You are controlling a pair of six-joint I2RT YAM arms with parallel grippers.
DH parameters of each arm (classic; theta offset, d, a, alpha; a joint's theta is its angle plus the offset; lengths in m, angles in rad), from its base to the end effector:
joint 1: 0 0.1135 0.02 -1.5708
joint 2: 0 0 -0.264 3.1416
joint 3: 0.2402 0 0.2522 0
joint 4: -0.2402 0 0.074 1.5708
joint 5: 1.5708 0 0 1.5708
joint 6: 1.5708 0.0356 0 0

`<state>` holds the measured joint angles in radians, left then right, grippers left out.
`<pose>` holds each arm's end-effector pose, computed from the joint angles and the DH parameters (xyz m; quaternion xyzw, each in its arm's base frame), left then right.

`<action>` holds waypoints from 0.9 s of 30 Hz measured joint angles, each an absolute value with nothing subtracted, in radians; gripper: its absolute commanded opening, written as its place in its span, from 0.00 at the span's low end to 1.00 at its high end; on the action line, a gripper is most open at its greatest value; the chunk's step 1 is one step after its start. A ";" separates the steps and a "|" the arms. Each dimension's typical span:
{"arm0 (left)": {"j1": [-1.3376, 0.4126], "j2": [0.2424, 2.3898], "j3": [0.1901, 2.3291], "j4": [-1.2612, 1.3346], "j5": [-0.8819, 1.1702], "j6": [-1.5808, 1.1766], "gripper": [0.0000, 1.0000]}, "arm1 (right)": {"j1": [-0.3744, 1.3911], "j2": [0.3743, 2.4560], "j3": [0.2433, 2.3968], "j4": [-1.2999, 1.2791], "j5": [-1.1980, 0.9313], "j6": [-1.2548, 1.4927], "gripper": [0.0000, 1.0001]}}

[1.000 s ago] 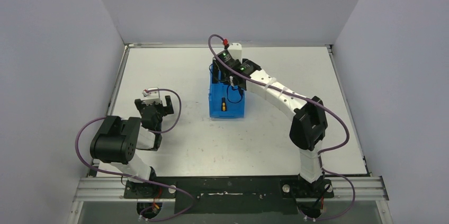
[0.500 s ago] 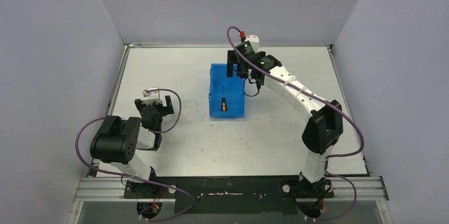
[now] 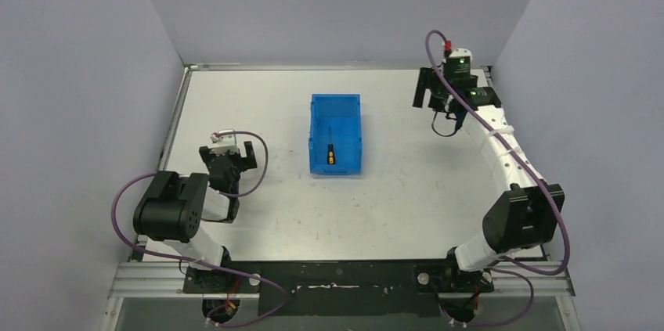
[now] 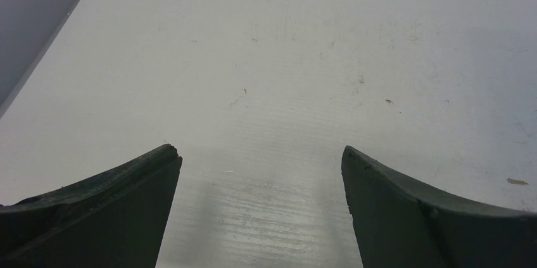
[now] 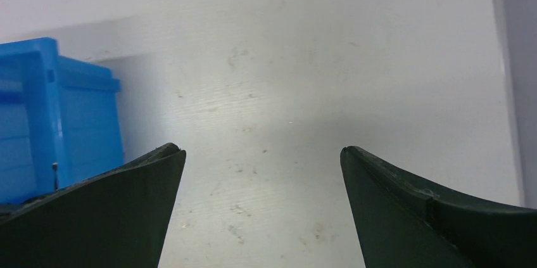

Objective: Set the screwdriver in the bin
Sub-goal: Reset both arms

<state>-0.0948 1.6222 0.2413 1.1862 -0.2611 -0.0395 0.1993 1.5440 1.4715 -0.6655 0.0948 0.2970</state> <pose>0.2448 -0.0141 0.1269 -0.0615 0.7679 0.0581 0.6350 0.3364 0.0645 0.3459 0.0638 0.9115 0.0572 0.4023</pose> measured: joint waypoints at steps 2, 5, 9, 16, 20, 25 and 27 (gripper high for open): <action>-0.094 1.622 0.241 1.186 -0.261 -0.039 0.97 | 0.133 1.522 1.454 -0.665 0.069 0.265 1.00; -0.094 1.622 0.241 1.186 -0.261 -0.039 0.97 | 0.056 1.494 1.429 -0.663 0.054 0.223 1.00; -0.094 1.622 0.241 1.186 -0.261 -0.039 0.97 | 0.039 1.464 1.386 -0.659 0.016 0.192 1.00; -0.094 1.622 0.241 1.186 -0.261 -0.039 0.97 | 0.026 1.457 1.357 -0.651 -0.028 0.159 1.00; -0.094 1.622 0.241 1.186 -0.261 -0.039 0.97 | 0.025 1.456 1.357 -0.643 -0.036 0.145 1.00; -0.094 1.622 0.241 1.186 -0.261 -0.039 0.97 | 0.026 1.455 1.357 -0.643 -0.042 0.138 1.00; -0.094 1.622 0.241 1.186 -0.261 -0.039 0.97 | 0.026 1.455 1.357 -0.642 -0.042 0.138 1.00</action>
